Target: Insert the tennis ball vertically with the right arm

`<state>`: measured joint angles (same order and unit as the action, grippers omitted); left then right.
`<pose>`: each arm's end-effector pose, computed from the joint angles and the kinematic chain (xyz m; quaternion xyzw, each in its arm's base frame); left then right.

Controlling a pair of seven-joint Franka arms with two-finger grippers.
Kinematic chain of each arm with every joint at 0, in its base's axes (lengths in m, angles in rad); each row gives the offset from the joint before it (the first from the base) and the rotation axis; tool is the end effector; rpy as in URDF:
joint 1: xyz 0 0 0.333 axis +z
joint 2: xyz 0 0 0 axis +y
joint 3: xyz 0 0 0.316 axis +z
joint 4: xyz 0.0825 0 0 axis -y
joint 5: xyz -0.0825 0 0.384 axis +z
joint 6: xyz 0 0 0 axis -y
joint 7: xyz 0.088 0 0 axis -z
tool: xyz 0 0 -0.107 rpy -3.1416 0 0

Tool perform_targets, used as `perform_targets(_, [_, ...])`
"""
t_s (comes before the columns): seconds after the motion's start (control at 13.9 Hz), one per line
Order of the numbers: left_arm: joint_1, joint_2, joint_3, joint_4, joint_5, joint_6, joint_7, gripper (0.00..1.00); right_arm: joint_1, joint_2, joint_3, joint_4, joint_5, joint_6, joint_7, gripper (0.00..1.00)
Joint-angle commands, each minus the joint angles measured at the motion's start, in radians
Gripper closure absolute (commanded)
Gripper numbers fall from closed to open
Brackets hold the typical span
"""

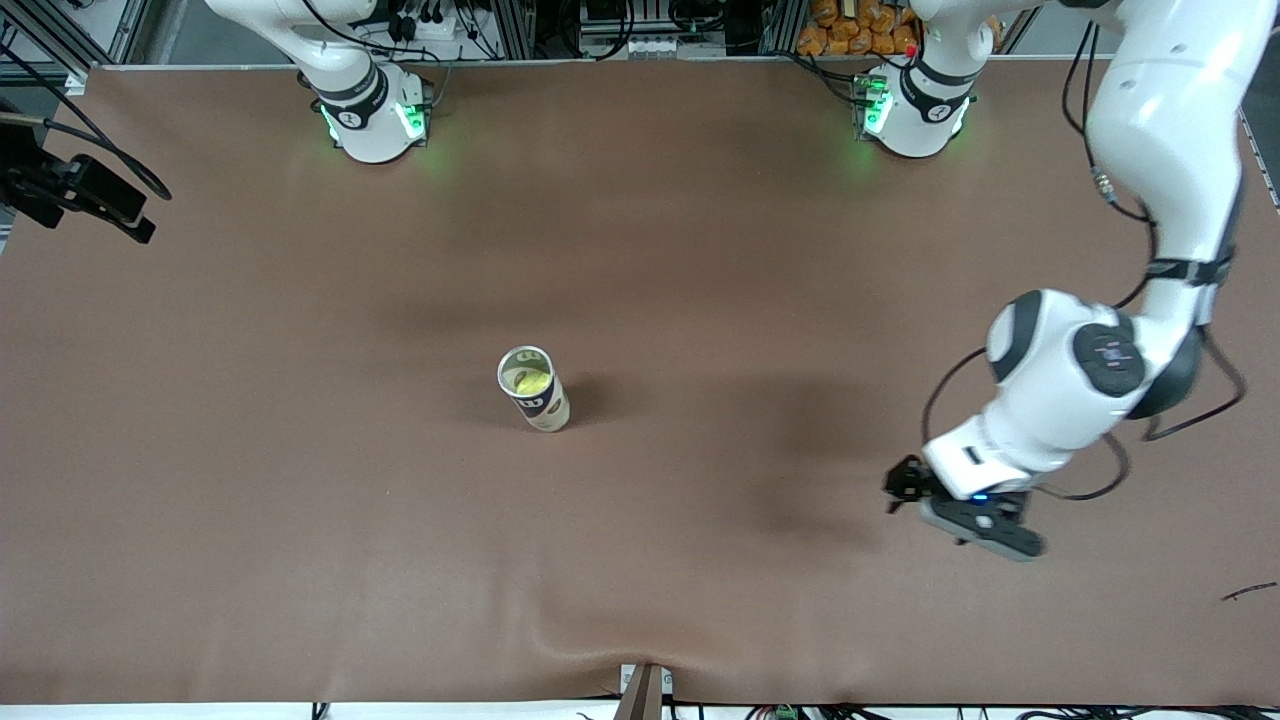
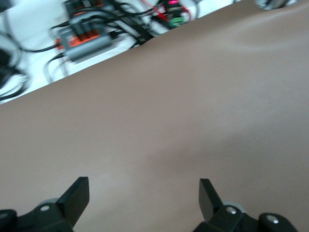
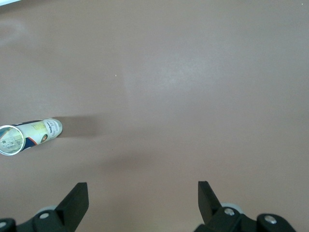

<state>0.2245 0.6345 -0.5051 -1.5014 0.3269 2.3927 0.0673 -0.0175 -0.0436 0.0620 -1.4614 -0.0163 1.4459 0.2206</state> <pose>0.7226 -0.1296 0.3654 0.9641 -0.2039 0.1683 0.0250 0.5261 0.0224 0.6878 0.9959 -0.0891 0.0151 0.0075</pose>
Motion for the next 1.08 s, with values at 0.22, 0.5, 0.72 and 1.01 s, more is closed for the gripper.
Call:
perform_targets(0.22, [0.009, -0.199, -0.003, 0.026, -0.02, -0.35, -0.128, 0.0, 0.005, 0.011, -0.086, 0.027, 0.045, -0.024, -0.142, 0.0])
perform_targets(0.5, [0.039, -0.314, 0.0, 0.026, -0.155, -0.506, -0.159, 0.0, 0.013, 0.01, -0.116, 0.027, 0.036, -0.022, -0.264, 0.0])
perform_targets(0.72, [0.091, -0.39, -0.004, 0.026, -0.209, -0.615, -0.147, 0.0, 0.011, 0.01, -0.117, 0.027, 0.047, -0.024, -0.265, 0.0])
perform_targets(1.01, [0.098, -0.508, 0.045, 0.006, -0.235, -0.673, -0.147, 0.0, 0.014, 0.01, -0.114, 0.027, 0.045, -0.036, -0.267, 0.0])
